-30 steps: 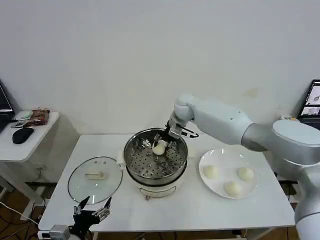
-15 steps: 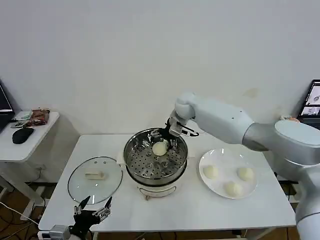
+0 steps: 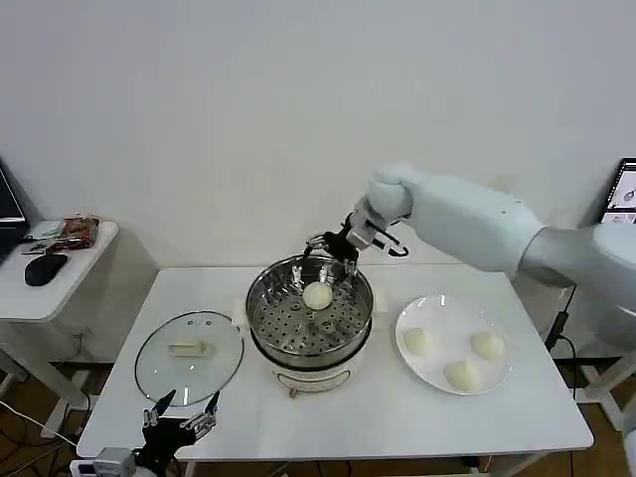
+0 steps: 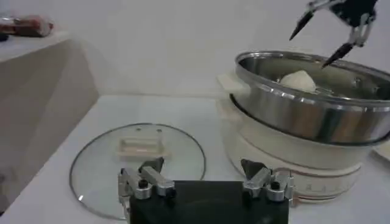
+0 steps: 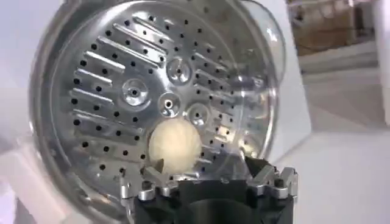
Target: Take steamed baozi put them in steamer then cover it.
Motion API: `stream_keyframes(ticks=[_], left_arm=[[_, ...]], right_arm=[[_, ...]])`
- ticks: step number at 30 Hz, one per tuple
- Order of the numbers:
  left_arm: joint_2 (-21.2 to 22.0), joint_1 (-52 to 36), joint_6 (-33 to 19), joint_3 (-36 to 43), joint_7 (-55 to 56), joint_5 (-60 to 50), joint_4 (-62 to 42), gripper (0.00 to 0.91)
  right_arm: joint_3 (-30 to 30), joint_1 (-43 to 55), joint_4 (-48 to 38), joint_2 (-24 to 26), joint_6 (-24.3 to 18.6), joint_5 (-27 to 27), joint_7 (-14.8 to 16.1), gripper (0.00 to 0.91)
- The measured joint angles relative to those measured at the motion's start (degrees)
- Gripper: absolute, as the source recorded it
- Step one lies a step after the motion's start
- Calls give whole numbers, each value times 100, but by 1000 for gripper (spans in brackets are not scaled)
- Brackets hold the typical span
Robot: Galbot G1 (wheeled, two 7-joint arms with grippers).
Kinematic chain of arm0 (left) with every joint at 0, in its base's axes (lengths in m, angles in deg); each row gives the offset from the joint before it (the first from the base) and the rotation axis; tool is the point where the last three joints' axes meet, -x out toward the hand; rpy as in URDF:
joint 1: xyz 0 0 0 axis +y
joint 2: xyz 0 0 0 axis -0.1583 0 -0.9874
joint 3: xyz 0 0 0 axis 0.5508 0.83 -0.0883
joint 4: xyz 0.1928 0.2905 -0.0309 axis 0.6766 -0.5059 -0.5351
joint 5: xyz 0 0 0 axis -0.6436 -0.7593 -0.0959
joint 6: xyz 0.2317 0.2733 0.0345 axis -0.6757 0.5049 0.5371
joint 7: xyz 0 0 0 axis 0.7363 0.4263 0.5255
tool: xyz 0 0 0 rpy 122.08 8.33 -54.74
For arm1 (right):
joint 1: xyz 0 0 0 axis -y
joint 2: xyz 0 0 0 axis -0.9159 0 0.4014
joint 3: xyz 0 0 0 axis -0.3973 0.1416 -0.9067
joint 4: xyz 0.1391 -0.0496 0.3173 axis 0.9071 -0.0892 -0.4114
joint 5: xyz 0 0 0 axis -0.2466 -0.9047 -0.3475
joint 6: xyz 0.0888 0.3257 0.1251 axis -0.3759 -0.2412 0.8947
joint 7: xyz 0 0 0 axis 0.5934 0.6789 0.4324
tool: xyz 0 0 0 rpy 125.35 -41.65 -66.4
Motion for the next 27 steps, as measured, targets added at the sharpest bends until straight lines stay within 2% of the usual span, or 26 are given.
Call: stream_keyframes(ticks=[10, 17, 27], left_arm=[[31, -119, 8, 46, 1, 39, -60, 907], [15, -147, 24, 69, 2, 65, -92, 907], [48, -151, 25, 92, 6, 61, -64, 907]], right_arm=[[575, 597, 629, 809, 1022, -820, -49, 907], [986, 864, 949, 1331, 1633, -1259, 29, 907], [1237, 825, 1096, 1901, 2116, -1475, 193, 907]])
